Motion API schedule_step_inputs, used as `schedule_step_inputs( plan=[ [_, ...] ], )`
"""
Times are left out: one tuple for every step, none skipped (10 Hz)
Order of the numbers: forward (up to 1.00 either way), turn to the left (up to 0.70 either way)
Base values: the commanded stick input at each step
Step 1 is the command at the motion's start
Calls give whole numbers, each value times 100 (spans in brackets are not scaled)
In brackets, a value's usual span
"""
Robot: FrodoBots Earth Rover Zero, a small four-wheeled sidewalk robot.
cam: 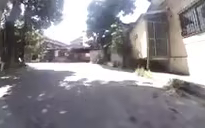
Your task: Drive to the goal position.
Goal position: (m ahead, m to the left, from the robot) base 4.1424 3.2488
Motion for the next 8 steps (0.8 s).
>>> schedule_step_inputs(
  plan=[
    [100, 0],
    [100, 0],
    [100, 0],
    [100, 0],
    [100, 0],
    [100, 0],
    [100, 0],
    [100, 0]
  ],
)
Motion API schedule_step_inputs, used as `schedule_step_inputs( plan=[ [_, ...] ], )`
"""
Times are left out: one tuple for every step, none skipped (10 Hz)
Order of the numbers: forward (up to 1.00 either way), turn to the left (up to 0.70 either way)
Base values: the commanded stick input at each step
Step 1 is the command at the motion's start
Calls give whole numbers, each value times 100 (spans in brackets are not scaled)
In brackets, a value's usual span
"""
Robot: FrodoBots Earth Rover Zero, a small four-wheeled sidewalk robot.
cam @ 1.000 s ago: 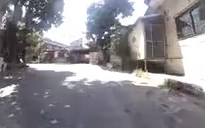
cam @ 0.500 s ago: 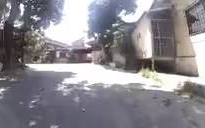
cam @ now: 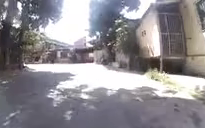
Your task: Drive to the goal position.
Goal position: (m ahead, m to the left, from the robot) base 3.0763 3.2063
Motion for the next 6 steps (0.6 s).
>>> schedule_step_inputs(
  plan=[
    [100, 0],
    [100, -40],
    [100, -40],
    [100, -30],
    [100, -5],
    [100, 0]
  ],
)
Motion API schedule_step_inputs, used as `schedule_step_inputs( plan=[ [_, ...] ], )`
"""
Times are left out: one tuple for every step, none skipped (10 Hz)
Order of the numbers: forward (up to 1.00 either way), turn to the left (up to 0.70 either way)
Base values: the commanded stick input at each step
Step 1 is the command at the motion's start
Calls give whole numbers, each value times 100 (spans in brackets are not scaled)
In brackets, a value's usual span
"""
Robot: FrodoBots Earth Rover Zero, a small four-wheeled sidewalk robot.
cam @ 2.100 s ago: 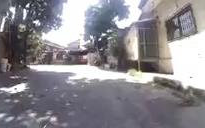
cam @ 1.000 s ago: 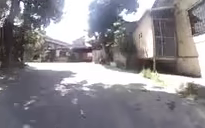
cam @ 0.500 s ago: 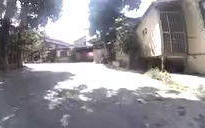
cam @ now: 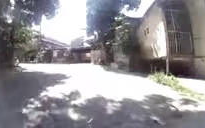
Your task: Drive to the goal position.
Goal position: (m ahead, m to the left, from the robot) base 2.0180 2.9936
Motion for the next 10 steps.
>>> schedule_step_inputs(
  plan=[
    [100, 0],
    [100, 0],
    [100, 0],
    [100, 0],
    [100, 0],
    [100, 0],
    [100, 0],
    [100, 0],
    [100, 0],
    [100, 0]
  ],
)
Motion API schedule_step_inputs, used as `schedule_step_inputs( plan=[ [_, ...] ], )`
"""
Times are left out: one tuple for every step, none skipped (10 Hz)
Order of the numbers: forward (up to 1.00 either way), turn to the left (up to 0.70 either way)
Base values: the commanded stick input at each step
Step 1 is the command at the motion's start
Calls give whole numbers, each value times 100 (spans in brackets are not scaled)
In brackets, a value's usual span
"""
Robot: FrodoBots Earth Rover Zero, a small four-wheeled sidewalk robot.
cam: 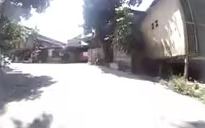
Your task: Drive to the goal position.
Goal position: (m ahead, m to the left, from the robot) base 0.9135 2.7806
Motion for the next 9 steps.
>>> schedule_step_inputs(
  plan=[
    [100, 0],
    [100, 0],
    [100, 0],
    [100, 0],
    [100, 0],
    [100, 0],
    [100, 0],
    [100, 0],
    [100, 0]
  ],
)
